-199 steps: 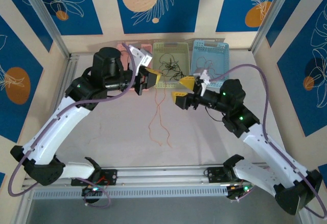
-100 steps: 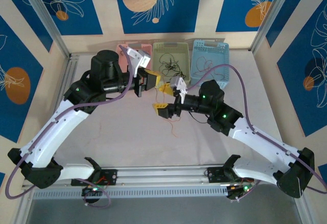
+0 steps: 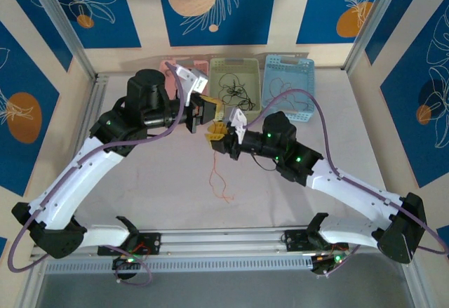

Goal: Untangle the cables

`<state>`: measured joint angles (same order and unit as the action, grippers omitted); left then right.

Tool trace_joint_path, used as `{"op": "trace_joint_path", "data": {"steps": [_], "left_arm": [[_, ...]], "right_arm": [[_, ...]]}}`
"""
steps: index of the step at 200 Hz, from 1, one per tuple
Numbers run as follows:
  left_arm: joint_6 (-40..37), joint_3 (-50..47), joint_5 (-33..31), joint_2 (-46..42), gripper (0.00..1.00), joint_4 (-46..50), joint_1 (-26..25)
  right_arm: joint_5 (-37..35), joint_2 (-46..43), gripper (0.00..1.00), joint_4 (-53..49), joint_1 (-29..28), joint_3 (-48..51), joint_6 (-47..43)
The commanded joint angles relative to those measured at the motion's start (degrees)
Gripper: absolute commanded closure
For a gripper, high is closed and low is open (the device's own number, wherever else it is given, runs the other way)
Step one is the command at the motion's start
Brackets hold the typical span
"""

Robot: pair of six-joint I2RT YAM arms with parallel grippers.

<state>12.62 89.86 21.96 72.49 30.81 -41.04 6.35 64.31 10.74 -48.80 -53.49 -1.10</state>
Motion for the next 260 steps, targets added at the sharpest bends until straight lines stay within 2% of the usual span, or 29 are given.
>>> {"op": "trace_joint_path", "data": {"steps": [1, 9, 30, 47, 59, 91, 100, 134, 164, 183, 201, 211, 229, 260], "left_arm": [[0.7, -1.1, -0.8, -0.5, 1.00, -1.3, -0.6], [0.6, -1.3, -1.4, -0.6, 1.00, -1.2, -0.7], [0.4, -2.2, -3.1, -1.4, 0.99, -1.0, -0.7], [0.3, -3.1, -6.1, -2.3, 0.67, -0.4, -0.7], [0.0, -4.0, -8.7, -3.1, 0.51, 0.6, -0.7], [0.1, -9.7, -19.1, -8.2, 0.13, 3.8, -0.7], [0.2, -12.6, -23.0, -10.7, 0.07, 4.8, -0.7], [0.4, -24.0, -37.6, -23.4, 0.03, 9.8, -0.5], [1.3, -30.9, -43.8, -32.8, 0.03, 16.6, -0.6], [2.0, -33.2, -46.2, -36.0, 0.03, 21.1, -0.6], [2.5, -35.1, -47.7, -37.1, 0.03, 24.4, -0.7], [3.7, -36.3, -48.7, -37.9, 0.03, 24.3, -0.8], [1.2, -38.3, -45.1, -40.1, 0.04, 21.7, -0.7], [-0.9, -40.4, -46.2, -41.5, 0.04, 20.5, -0.6]], "right_arm": [[-2.3, -0.7, 0.93, 0.8, -0.6, -1.1, -0.3], [-2.4, -1.1, 1.00, 0.7, -0.6, -1.0, -0.4], [-3.8, -1.6, 1.00, 0.1, -0.2, -0.4, -0.1], [-4.3, -1.7, 1.00, -0.6, 1.2, 0.2, 1.9], [-4.0, -2.2, 1.00, 0.2, 2.4, 1.4, 3.8], [-6.2, -3.1, 1.00, -0.8, 5.3, 3.2, 7.1], [-6.9, -3.1, 1.00, -2.1, 6.7, 3.1, 8.2], [-7.2, -2.5, 1.00, -4.8, 14.2, 2.4, 13.9], [-10.7, 0.7, 1.00, -7.8, 20.2, -3.2, 16.2], [-13.8, 4.7, 1.00, -9.8, 22.4, -11.9, 13.1], [-16.5, 10.3, 1.00, -13.0, 25.5, -23.0, 14.2], [-18.8, 14.5, 1.00, -16.4, 26.8, -30.6, 14.5], [-23.4, 22.9, 1.00, -22.8, 28.5, -44.6, 14.6], [-28.8, 35.6, 1.00, -24.3, 32.6, -61.9, 14.0]]}}
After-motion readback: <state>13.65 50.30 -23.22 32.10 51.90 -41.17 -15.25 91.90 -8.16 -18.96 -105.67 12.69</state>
